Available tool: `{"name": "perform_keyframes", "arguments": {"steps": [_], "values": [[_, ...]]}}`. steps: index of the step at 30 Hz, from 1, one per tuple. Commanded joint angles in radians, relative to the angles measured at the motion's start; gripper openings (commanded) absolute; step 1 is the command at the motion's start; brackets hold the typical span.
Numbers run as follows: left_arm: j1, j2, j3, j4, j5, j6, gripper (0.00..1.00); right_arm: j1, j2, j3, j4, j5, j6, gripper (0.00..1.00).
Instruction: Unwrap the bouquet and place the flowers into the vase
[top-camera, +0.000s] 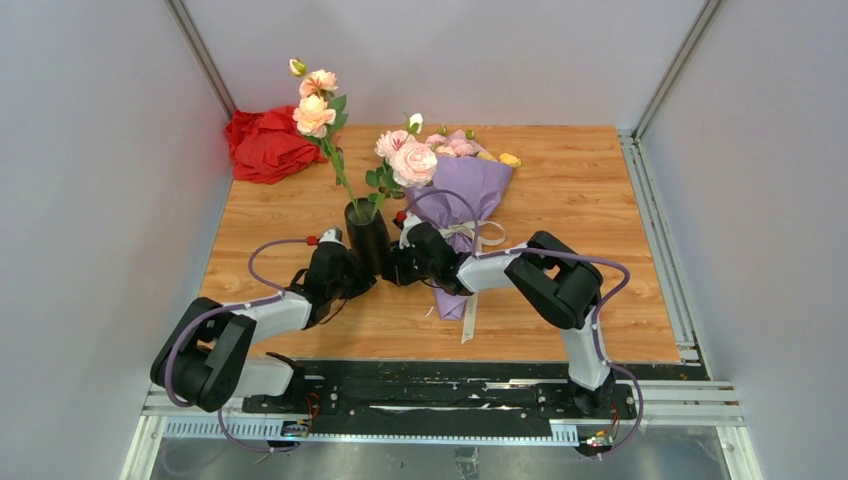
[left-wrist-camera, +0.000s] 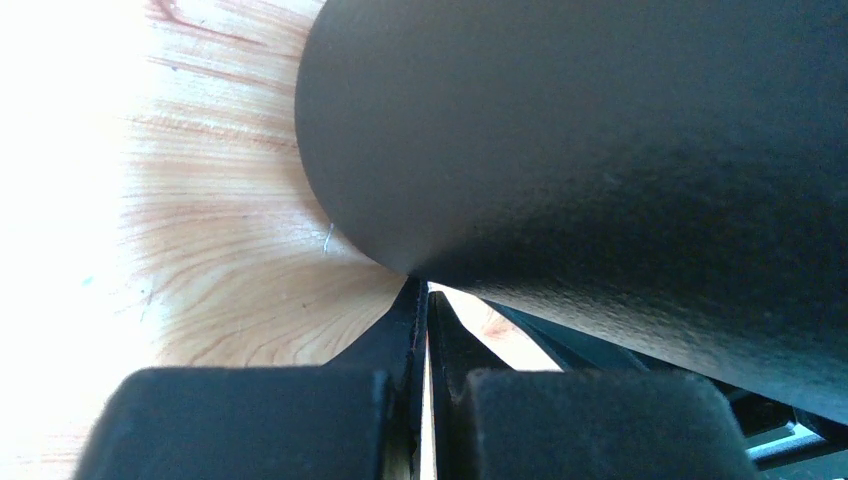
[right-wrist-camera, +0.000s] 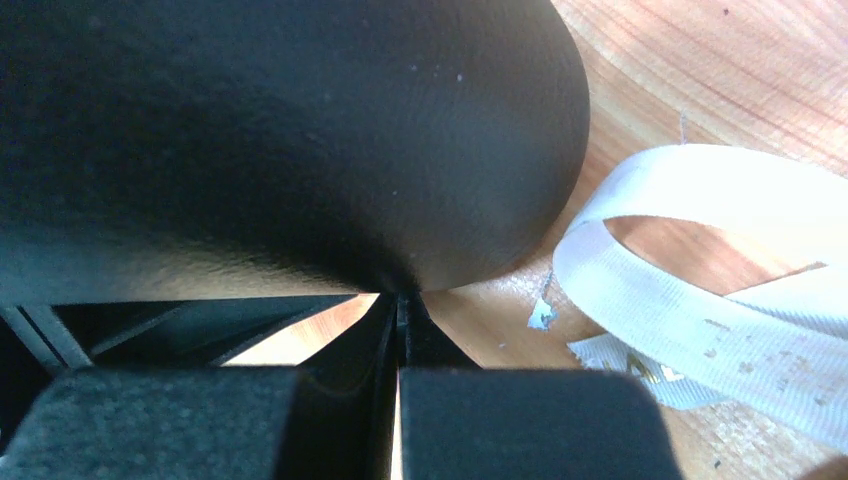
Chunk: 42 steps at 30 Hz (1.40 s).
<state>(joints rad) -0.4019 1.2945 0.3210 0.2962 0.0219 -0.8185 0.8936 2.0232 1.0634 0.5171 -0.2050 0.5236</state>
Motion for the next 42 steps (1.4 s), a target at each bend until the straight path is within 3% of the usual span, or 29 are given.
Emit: {"name": "perform_keyframes", "arguments": {"steps": [1, 26, 35, 42], "values": [[-0.006, 0.034, 0.019, 0.007, 0.000, 0.014, 0.00, -0.021, 0.069, 0.009, -0.092, 0.013, -0.023, 0.00], [0.002, -0.002, -0.017, 0.015, 0.007, 0.006, 0.00, -0.074, 0.187, 0.125, -0.058, -0.077, 0.045, 0.00], [0.002, -0.115, -0.076, 0.007, 0.048, -0.016, 0.00, -0.079, 0.226, 0.185, -0.082, -0.088, 0.043, 0.00], [0.002, -0.223, -0.091, -0.090, 0.014, -0.003, 0.00, -0.087, 0.262, 0.239, -0.097, -0.095, 0.043, 0.00]]}}
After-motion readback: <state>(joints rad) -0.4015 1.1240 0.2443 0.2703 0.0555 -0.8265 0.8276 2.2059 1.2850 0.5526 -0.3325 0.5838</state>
